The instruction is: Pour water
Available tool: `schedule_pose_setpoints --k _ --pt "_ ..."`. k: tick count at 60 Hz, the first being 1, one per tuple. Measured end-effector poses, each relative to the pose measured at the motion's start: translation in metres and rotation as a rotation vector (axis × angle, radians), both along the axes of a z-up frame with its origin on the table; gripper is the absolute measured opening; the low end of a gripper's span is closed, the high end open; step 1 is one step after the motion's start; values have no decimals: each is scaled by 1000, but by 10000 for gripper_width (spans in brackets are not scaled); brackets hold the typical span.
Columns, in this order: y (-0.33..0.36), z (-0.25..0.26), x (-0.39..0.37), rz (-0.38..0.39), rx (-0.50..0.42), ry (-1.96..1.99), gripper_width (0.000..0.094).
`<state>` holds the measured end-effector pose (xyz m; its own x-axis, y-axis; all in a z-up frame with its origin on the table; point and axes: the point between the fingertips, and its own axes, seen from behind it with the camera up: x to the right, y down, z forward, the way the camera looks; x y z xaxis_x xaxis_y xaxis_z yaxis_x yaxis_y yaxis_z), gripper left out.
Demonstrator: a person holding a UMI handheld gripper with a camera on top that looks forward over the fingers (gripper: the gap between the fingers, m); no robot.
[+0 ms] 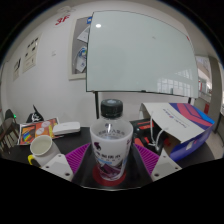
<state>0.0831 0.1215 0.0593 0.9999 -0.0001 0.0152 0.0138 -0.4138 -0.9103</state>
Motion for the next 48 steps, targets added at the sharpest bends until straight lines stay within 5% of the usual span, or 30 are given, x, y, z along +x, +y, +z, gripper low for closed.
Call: schedule_pose_setpoints --k 18,48 --pt "-87 48 -4 -28 10 -76 845" --pt "-365 135 -56 -39 27 -93 843"
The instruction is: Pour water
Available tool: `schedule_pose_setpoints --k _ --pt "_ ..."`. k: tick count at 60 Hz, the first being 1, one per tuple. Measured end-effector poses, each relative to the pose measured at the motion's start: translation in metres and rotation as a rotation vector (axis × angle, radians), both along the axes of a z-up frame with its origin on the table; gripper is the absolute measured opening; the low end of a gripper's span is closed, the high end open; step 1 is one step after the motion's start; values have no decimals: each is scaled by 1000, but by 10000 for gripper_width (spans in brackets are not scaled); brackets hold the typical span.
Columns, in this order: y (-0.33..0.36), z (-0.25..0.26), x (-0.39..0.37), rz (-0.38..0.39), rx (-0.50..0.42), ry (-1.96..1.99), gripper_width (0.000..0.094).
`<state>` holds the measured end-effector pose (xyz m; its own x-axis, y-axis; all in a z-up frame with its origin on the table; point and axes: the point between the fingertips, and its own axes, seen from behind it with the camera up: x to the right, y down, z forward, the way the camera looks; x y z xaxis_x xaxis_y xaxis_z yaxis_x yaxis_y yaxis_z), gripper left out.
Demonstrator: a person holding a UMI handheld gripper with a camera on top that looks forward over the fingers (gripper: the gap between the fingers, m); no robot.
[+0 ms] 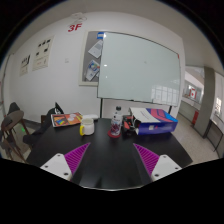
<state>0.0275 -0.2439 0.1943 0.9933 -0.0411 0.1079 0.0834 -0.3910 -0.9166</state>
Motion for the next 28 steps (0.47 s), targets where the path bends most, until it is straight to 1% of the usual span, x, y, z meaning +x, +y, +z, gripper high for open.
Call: schedule_pose_setpoints --k 9,23,28 --pt "-47 12 -1 -15 3 -8 843" --pt "-76 17 4 -32 0 -20 846" --pt "-79 19 2 -25 1 -17 848"
